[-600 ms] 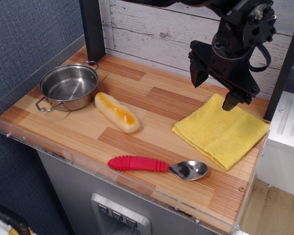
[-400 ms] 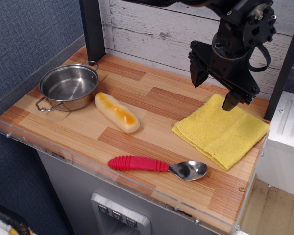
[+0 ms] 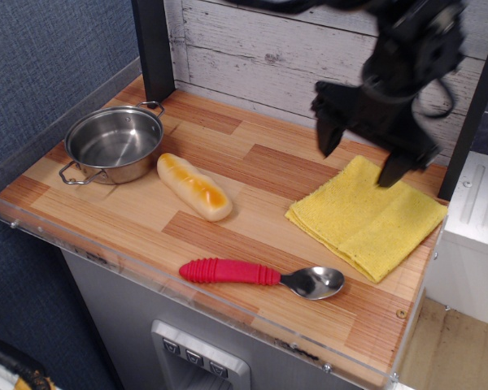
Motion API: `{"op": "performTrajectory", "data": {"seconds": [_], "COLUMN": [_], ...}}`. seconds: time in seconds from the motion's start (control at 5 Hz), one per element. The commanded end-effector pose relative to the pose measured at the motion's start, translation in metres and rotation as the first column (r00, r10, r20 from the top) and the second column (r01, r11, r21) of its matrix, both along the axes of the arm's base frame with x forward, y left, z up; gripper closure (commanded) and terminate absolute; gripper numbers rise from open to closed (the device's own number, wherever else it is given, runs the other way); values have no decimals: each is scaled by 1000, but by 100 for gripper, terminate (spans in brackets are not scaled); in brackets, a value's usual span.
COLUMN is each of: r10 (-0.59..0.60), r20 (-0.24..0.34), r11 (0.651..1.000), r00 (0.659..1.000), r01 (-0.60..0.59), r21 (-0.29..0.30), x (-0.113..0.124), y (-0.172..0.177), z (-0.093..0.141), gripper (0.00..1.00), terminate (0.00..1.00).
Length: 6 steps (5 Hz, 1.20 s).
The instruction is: Place the bread on the yellow cloth.
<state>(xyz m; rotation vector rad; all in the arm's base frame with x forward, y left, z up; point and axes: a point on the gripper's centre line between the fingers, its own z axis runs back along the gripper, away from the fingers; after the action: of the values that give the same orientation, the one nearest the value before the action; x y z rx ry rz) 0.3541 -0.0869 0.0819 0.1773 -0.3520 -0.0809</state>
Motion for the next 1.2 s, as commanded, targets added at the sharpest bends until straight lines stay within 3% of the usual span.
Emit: {"op": "performTrajectory", "data": {"seconds": [0.0,0.2,0.4,0.6,0.8,1.0], "r10": [232,467,668,769,786,810], "r20": [29,-11,-101,-182,-282,-355], "r11": [970,872,713,571,487,401], "r00": [972,884,738,613,551,467], "r01": [-229,-462,-672,-786,-831,-883], "r21": [-82,-162,-199,-236,-269,-246], "x": [10,-9,-34,-36,-35,-36], "y": [16,36,48,52,63,91], "z": [34,40,43,38,28,18], "gripper": [0,0,0,0,0,0], "terminate": [0,0,0,0,0,0]}}
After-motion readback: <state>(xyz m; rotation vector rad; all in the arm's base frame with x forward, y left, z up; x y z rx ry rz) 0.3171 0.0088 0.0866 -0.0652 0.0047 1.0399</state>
